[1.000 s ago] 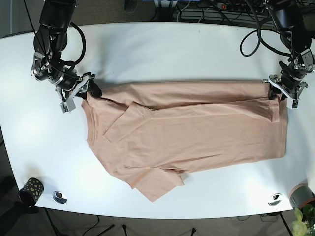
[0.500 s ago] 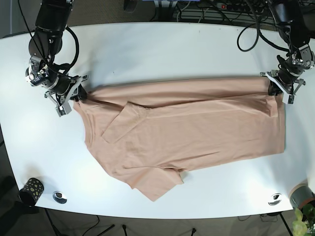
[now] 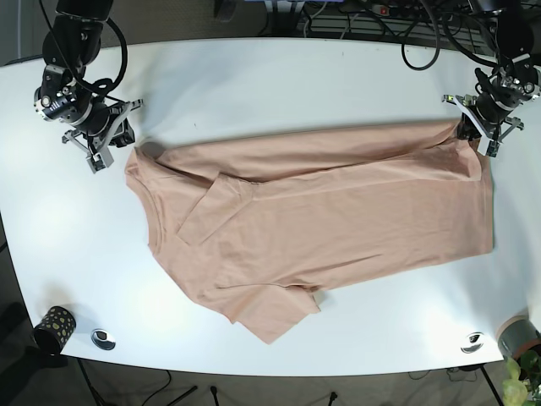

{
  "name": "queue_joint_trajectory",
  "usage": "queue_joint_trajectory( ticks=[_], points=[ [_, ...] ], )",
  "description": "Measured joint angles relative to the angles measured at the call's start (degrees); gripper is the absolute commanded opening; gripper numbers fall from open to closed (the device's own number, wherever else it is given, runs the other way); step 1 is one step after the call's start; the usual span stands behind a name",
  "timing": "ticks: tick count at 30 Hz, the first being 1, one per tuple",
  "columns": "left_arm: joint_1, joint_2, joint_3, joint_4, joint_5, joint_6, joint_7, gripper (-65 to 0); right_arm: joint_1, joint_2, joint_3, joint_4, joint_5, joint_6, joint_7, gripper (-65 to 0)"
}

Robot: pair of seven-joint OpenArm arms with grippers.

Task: Fold the T-shirt properly
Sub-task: 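Pull the shoulder edges back away from the hem with both grippers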

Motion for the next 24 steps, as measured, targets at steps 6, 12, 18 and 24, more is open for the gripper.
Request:
queue_joint_trajectory(
  ticks=[6, 12, 18, 24],
  points=[
    [1.5, -0.1, -2.8, 0.3, 0.2, -0.9, 0.2, -62.2, -1.7, -0.4, 0.4, 0.1, 1.8, 0.04, -0.1, -57.2],
    [1.5, -0.1, -2.9, 0.3, 0.1, -0.9, 0.2, -61.9, -0.9, -0.1, 2.3, 0.0, 3.1, -0.02, 0.1, -28.4],
    [1.4, -0.1, -2.8, 0.3, 0.1, -0.9, 0.2, -60.6, 2.1, -2.1, 2.2, -0.1, 3.3, 0.02, 0.2, -14.0],
    [1.3, -0.1, -2.8, 0.7, 0.1, -0.9, 0.2, -52.8, 3.2, -3.1, -0.6, -0.1, 2.5, -0.04, -0.3, -16.3]
  ],
)
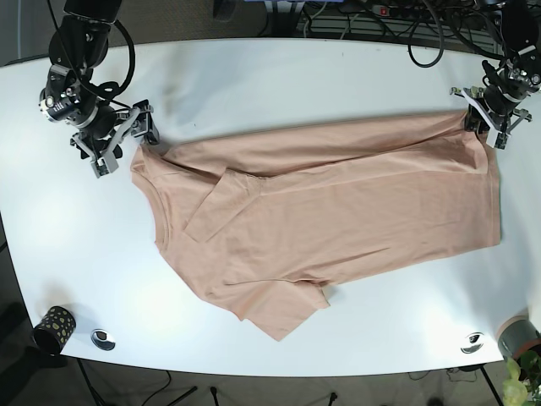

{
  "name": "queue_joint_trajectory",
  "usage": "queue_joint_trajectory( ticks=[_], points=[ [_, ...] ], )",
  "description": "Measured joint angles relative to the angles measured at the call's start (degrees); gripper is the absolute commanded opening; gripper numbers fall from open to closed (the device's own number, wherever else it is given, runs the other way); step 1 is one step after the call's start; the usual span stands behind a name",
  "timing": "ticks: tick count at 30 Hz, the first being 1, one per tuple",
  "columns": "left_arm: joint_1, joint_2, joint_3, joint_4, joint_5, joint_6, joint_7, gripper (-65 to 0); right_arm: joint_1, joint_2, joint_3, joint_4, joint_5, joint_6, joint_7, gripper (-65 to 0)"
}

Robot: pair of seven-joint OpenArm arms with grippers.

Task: Fold the T-shirt properly
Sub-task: 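Pull the shoulder edges back away from the hem with both grippers, then drag the shirt further away from the hem with both grippers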

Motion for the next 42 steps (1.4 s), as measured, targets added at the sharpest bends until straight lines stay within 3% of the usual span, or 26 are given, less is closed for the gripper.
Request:
queue_joint_trajectory(
  ticks=[8, 14, 20, 22, 26, 33, 39, 42],
  points=[
    [0.3, 0.1, -0.1, 0.4, 0.0, 0.0, 0.0, -52.8, 4.7, -0.9, -1.6, -6.5, 0.7, 0.13, 0.5, -35.8],
    [0.5, 2.3, -0.1, 0.9, -0.3, 0.0, 0.0, -52.4, 7.8, 0.3, -1.7, -13.2, 0.6, -0.24, 4.2, -39.6],
    [2.1, 2.8, -1.0, 5.9, -0.2, -0.2, 4.3, -52.2, 9.0, 1.5, -1.8, -15.9, 0.9, 0.07, 5.0, -58.7],
    [1.9, 3.3, -1.8, 6.3, -0.2, -0.2, 4.7, -51.1, 9.0, 1.4, -1.9, -16.0, 0.9, 0.07, 5.0, -61.8],
    [1.9, 3.9, -2.4, 6.4, -0.2, -0.2, 5.7, -45.0, 9.0, 1.1, -1.9, -16.0, 0.9, 0.07, 5.0, -61.8],
    [2.3, 4.5, -5.6, 6.4, -0.2, -0.2, 7.2, -45.0, 9.0, 1.1, -1.9, -16.0, 0.9, 0.07, 5.0, -61.8],
    [2.2, 4.8, -7.0, 6.3, -0.2, -0.2, 7.4, -30.7, 9.0, 1.2, -1.9, -16.0, 0.9, 0.07, 5.1, -61.8],
    [2.1, 4.9, -7.0, 6.3, -0.2, -0.2, 7.3, -28.2, 9.0, 1.2, -1.9, -16.0, 0.9, 0.07, 5.0, -61.8]
  ],
)
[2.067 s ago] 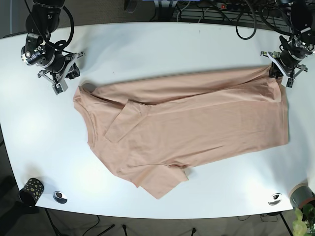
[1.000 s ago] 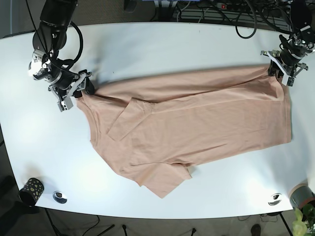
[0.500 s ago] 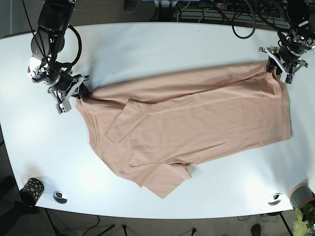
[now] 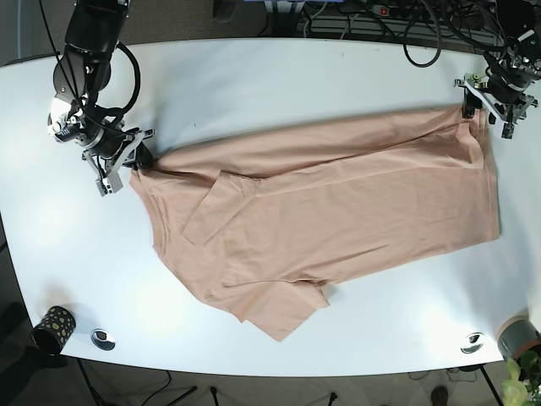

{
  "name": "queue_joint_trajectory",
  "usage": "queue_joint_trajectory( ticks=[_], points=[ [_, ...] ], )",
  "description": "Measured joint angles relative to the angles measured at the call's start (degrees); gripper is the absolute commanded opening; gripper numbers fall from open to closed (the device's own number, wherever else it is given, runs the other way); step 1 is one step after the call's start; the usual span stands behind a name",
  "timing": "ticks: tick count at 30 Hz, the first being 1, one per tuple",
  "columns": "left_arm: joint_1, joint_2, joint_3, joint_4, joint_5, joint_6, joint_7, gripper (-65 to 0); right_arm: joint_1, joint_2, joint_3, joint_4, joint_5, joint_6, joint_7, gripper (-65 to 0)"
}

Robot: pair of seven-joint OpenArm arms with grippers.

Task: Fold the T-shirt properly
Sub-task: 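Drag the shirt further away from the hem with both grippers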

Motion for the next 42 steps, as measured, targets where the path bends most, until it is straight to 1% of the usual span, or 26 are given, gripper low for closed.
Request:
queue_joint_trajectory(
  ticks=[6, 9, 12, 16, 18, 19, 20, 21, 22, 29, 31, 33, 35, 37, 42],
  points=[
    [-0.2, 0.0, 0.3, -0.2, 0.0, 0.0, 0.0, -27.9, 0.0, 0.0, 0.0, 0.0, 0.0, 0.00, 0.0, -61.8],
    [-0.4, -0.1, 0.5, -2.2, 0.2, 0.3, -0.2, -27.9, 0.0, 0.0, 0.0, 0.0, 0.0, 0.00, 0.0, -61.8],
    [-0.5, -0.4, 0.5, -5.0, -1.6, 0.2, -2.0, -28.3, 0.0, 0.0, 0.0, 0.0, 0.0, 0.00, 0.0, -61.8],
    [-1.4, -0.6, 0.4, -5.7, -1.6, 0.0, -2.2, -29.0, 0.0, 0.0, 0.0, 0.0, 0.0, 0.00, 0.0, -61.8],
    [-1.7, -0.6, 0.5, -5.8, -1.5, 0.0, -2.0, -35.0, 0.0, 0.0, 0.0, 0.0, 0.0, 0.00, 0.0, -62.0],
    [-1.7, -0.5, 0.5, -5.8, -1.5, 0.0, -2.0, -41.7, 0.0, 0.0, 0.0, 0.0, 0.0, 0.00, 0.0, -62.0],
    [-1.7, -0.5, 0.5, -5.9, -1.6, 0.0, -2.2, -51.0, 0.0, 0.0, 0.0, 0.0, 0.0, 0.00, 0.0, -62.1],
    [-1.7, -0.4, 0.6, -6.0, -1.5, -0.2, -2.4, -58.6, 0.0, 0.0, 0.0, 0.0, 0.0, 0.00, 0.0, -62.1],
    [-1.7, -0.4, 0.6, -6.0, -1.6, -0.2, -2.4, -64.3, 0.0, 0.0, 0.0, 0.0, 0.0, 0.00, 0.0, -62.1],
    [-1.6, -0.2, 0.7, -5.5, -1.7, -0.4, -2.3, -65.0, -0.9, 0.0, 0.3, 2.0, -0.1, 0.00, -0.5, -62.1],
    [-1.3, -0.1, 0.8, -4.0, -1.0, -0.4, -0.9, -65.0, -2.1, 0.0, 0.4, 4.4, 0.0, -0.02, -0.3, -62.1],
    [-0.5, 0.0, 0.8, -2.6, -0.1, -0.6, -0.7, -65.0, -3.7, 0.0, 1.4, 6.8, 0.1, 0.07, -0.2, -62.1],
    [0.5, 0.0, 0.8, -1.4, -0.2, -0.6, -0.7, -65.0, -6.2, -0.1, 3.2, 9.1, 0.4, 0.33, -0.3, -62.1],
    [1.2, 0.0, 0.8, -0.7, -0.3, -0.7, -0.7, -65.0, -8.5, -0.1, 4.2, 11.1, 0.1, 0.20, -0.5, -62.1],
    [3.2, 0.0, 0.8, 0.1, 0.0, -0.8, -0.3, -65.0, -15.3, -0.2, 4.4, 16.2, 0.0, 0.17, -0.6, -62.1]
  ],
)
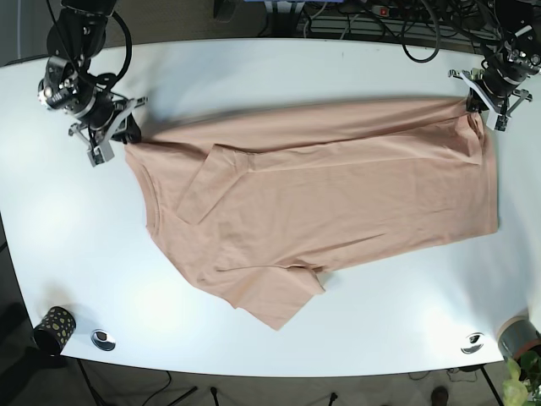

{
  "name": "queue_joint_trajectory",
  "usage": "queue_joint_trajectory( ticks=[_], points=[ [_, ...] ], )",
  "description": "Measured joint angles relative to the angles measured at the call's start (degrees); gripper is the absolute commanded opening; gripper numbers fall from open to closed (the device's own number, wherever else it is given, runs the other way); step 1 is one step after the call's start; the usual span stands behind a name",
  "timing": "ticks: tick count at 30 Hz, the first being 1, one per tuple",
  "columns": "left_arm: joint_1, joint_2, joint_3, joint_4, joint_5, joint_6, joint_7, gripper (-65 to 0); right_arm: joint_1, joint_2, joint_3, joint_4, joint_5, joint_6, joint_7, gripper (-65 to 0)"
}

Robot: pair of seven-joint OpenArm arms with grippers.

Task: Fold the T-shirt properly
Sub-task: 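Drag the shirt further away from the hem with both grippers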

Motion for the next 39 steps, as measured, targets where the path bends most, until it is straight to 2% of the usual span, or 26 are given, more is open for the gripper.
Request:
queue_joint_trajectory(
  ticks=[4, 9, 14, 19, 23, 25, 26, 31, 33, 35, 39],
  points=[
    [2.6, -0.3, -0.2, 1.0, 0.2, 0.1, 0.0, -65.0, -6.1, -0.4, 1.7, 4.3, 0.4, 0.31, 0.1, -62.1],
    [4.9, -0.8, -0.2, 1.5, -0.7, -0.1, -0.7, -65.0, -12.4, -3.3, 6.4, 10.0, 0.0, 0.00, -0.1, -62.1],
    [7.4, -2.3, -0.3, 1.9, -0.2, 0.0, -0.6, -65.0, -18.6, -4.2, 6.6, 13.8, 0.7, 0.15, 0.4, -62.1],
    [9.5, -3.7, -0.2, 2.7, -0.4, -0.1, -0.6, -65.0, -21.9, -7.6, 8.1, 14.0, 0.3, 0.07, 0.0, -62.0],
    [9.4, -5.0, -0.3, 2.7, -0.3, -0.1, 0.2, -65.0, -22.2, -8.0, 8.5, 13.9, 0.4, 0.09, -0.3, -60.4],
    [9.3, -5.2, -0.3, 2.7, -0.3, -0.1, 0.2, -64.9, -21.9, -7.9, 8.5, 13.9, 0.4, 0.07, -0.1, -53.1],
    [9.3, -5.2, -0.3, 2.7, -0.3, -0.1, 0.0, -61.7, -21.9, -7.8, 8.5, 13.9, 0.4, 0.04, 0.5, -47.7],
    [9.3, -5.2, -0.1, 2.7, 0.2, 0.0, 0.3, -34.4, -22.1, -7.6, 8.8, 13.9, 0.0, -0.13, 0.2, -18.9],
    [9.2, -5.3, -0.1, 2.7, 0.2, 0.0, 0.3, -29.7, -22.0, -7.8, 9.7, 13.9, 0.1, -0.13, 0.2, -15.4],
    [9.2, -5.2, -0.1, 2.8, 0.1, 0.0, 0.2, -31.5, -22.0, -8.4, 11.4, 14.1, 1.0, -0.13, 0.2, -15.5],
    [9.1, -5.2, -0.2, 3.9, -0.7, 0.0, 0.2, -36.7, -22.1, -9.1, 14.6, 14.1, 8.0, -0.42, -0.1, -15.4]
  ],
)
